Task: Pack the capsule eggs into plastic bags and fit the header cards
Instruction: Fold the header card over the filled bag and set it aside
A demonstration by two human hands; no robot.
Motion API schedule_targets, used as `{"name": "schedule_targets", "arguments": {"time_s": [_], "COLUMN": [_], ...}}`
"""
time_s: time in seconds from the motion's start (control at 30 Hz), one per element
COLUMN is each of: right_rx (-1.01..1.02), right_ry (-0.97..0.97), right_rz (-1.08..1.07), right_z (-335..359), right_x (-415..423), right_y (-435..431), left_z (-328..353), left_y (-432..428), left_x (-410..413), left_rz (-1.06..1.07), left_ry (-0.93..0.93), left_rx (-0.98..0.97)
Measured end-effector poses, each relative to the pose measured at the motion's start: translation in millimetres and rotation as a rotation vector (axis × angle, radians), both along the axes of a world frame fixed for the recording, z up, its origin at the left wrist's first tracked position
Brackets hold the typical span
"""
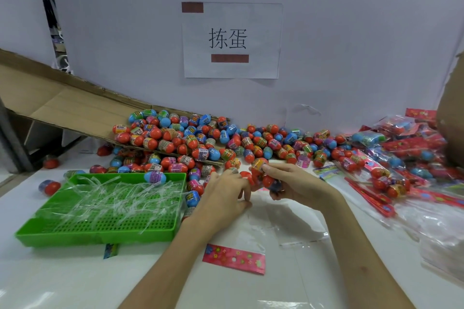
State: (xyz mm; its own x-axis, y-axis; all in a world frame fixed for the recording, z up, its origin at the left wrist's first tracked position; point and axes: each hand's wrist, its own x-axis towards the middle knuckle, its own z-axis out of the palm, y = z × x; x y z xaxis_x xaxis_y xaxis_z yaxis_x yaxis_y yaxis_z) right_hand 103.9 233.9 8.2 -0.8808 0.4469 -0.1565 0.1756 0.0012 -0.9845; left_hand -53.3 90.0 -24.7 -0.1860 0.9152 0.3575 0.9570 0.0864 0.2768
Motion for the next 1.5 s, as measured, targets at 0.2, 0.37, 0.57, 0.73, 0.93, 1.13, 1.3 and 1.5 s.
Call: {"name": "schedule_targets", "arguments": {"time_s": [0.2,0.37,0.57,0.73,0.93,1.13,1.3,1.5], "right_rx": [0.026,0.093,0.192,0.309,0.369,0.715,0.613,0.51], "right_ry": [-0.006,-0.075,-0.07,-0.158,-0.199,-0.081,-0.122,-0.238], "right_rz": [-0.053,-0.02,-0.168,-0.163,-0.143,-0.19,-0.09,-0.047], "right_z": [0,1,-5,-9,-8,-14,-13,-7], "right_x": [-1,-3,-10,-15,-17,-12,-17,-15], "right_y": [0,-4,-3,-5,-5,5,-1,-4], "left_z": [-2,0,3,0,-3,-3,1,1], "left_y": [0,-2,-2,1,3,2,-1,-1], "left_x": [-3,-4,-3,-2,0,-2,-1,1], "left_rz": [-0.03,-0.028,-0.018,-0.015,-0.047,-0.04,-0.045,-0.028], "left_ry": [-0.191,-0.174,-0.191,-0.156,-0.059,-0.042,-0.116,-0.17], "left_rx": [-0.055,-0.053,0.013,0.006,0.022,0.07,0.098,0.055]}}
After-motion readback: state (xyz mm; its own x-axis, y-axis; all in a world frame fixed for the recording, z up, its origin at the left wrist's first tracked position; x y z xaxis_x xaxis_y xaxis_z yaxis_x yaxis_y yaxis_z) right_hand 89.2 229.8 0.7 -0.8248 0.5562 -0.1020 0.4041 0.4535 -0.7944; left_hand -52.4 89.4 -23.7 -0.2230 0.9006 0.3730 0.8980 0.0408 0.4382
